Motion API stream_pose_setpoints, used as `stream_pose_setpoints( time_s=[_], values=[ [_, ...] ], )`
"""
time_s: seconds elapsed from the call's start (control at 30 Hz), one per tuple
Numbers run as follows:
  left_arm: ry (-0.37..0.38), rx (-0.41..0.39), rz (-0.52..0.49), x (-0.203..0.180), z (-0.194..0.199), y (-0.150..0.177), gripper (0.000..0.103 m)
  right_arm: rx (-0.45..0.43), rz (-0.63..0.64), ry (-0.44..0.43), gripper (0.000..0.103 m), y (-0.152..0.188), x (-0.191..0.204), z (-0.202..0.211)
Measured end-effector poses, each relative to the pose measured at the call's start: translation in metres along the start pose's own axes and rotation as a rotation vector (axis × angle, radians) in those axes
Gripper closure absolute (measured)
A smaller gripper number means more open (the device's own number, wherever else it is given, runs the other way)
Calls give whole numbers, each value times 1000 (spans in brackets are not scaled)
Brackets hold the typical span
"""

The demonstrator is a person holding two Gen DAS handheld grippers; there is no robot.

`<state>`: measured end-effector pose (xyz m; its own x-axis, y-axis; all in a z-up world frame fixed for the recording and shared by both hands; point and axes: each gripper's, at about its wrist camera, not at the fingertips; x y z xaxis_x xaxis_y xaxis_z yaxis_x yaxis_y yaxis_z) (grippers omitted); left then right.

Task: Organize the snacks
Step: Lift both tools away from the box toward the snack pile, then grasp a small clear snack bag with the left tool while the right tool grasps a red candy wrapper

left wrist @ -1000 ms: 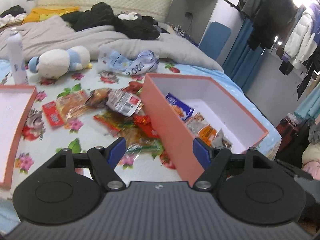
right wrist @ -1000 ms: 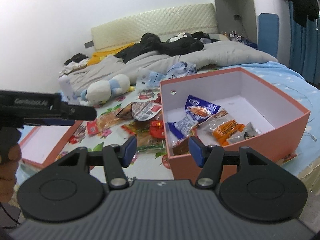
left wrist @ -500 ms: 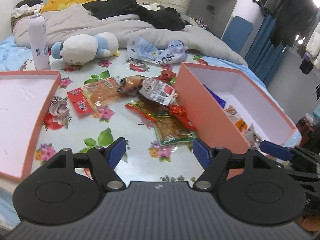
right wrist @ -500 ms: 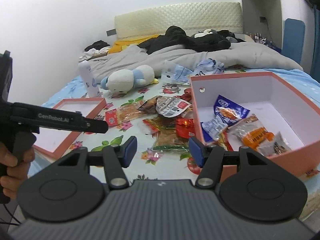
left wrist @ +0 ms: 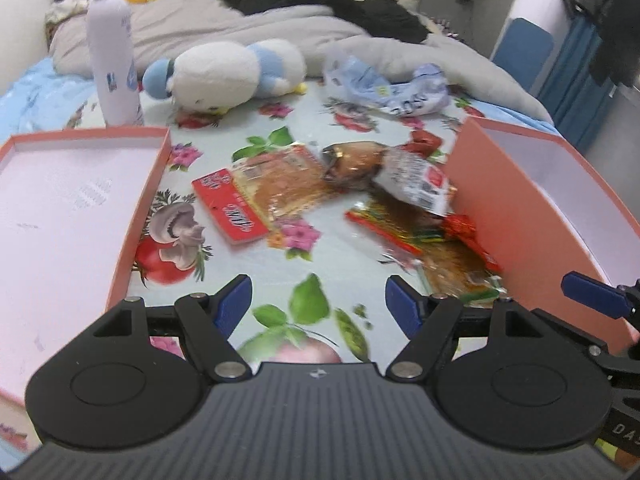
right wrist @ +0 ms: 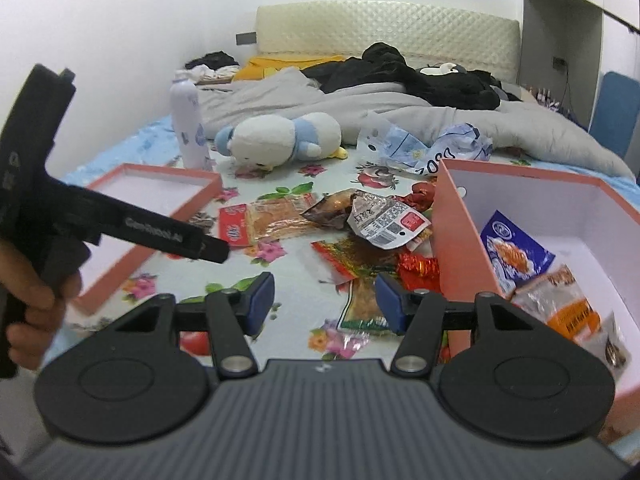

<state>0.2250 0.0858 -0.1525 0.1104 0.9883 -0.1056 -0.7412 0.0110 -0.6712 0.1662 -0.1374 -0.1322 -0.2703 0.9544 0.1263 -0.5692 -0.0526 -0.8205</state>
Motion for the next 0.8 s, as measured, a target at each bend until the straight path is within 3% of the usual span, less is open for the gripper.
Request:
stream_pose_setpoints(
  time_s=[0.13, 0.3, 0.37, 0.6, 0.73, 0.8],
  values=[
    [35, 12, 56, 17, -30, -9, 25, -1, 15, 65, 45, 0, 3, -30],
    [135, 32, 111, 16, -67, -23, 26, 20, 101, 195, 46, 6, 4, -65],
    [181, 47, 151, 14, -80, -27, 26, 25, 148, 244, 51, 10, 4, -76],
    [327, 139, 389, 5, -123, -23, 28, 43, 302, 385, 60, 21, -1, -106],
    [389, 160, 546, 2, -141, -14, 36, 55, 335, 395, 60, 26, -5, -110],
    [398, 164, 596, 0, -146, -14, 38, 62, 354, 397, 68, 28, -7, -113]
  ],
)
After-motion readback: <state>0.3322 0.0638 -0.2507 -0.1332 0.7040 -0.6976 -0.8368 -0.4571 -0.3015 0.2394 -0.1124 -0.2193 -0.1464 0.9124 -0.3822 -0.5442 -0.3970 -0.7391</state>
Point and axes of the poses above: each gripper's, at about its wrist camera, not at the fingertips, and z roughly against the way its jaws point, x to its left, y to its underside, and after that the axes turned 9 degrees about -z, right-handed
